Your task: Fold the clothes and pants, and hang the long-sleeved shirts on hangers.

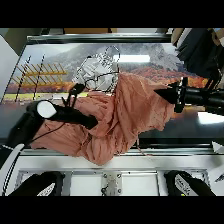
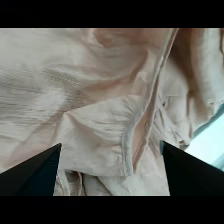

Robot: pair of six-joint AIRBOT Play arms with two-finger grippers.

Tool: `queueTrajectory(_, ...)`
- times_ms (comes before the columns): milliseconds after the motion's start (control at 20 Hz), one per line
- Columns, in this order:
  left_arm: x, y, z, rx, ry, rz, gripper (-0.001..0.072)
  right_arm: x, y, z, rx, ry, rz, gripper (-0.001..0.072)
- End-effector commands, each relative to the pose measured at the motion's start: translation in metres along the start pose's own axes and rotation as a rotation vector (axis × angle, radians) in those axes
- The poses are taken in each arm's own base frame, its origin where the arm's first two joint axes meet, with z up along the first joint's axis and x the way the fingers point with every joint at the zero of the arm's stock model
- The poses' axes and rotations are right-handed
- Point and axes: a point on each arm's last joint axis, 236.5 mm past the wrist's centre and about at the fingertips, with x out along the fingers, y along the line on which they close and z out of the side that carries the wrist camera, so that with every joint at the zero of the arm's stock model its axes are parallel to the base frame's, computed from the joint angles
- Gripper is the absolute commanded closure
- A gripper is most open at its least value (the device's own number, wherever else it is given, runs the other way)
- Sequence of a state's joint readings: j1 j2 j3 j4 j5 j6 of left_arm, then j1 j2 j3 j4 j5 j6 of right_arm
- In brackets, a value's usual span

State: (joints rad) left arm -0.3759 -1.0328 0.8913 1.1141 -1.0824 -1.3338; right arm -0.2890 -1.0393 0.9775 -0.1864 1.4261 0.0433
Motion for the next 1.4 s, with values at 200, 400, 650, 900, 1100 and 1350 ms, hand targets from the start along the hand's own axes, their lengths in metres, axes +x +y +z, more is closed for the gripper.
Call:
queueTrajectory(200, 0.040, 0.011, -0.023, 0.074, 0.064, 0.283, 0.0033, 0.000, -0.002, 0.002, 0.008, -0.005, -0.009, 0.0709)
queueTrajectory(400, 0.062, 0.023, -0.043, -0.026, 0.162, 0.313, 0.0219, 0.000, -0.001, 0.002, 0.029, -0.005, -0.009, 0.0709)
queueTrajectory(650, 0.040, 0.057, -0.021, -0.113, 0.119, 0.364, 0.0697, -0.005, 0.014, 0.017, 0.042, -0.015, -0.017, 0.0711)
queueTrajectory(900, -0.015, 0.068, 0.039, -0.222, -0.065, 0.256, 0.0698, -0.013, 0.040, 0.030, 0.113, 0.012, -0.032, 0.0711)
queueTrajectory(1100, -0.020, 0.083, 0.056, -0.243, -0.044, 0.251, 0.0698, -0.017, 0.062, 0.036, 0.079, 0.017, 0.003, 0.0712)
queueTrajectory(1350, -0.038, 0.117, 0.079, -0.306, -0.068, 0.281, 0.0698, -0.018, 0.064, 0.032, 0.084, 0.047, -0.012, 0.0712)
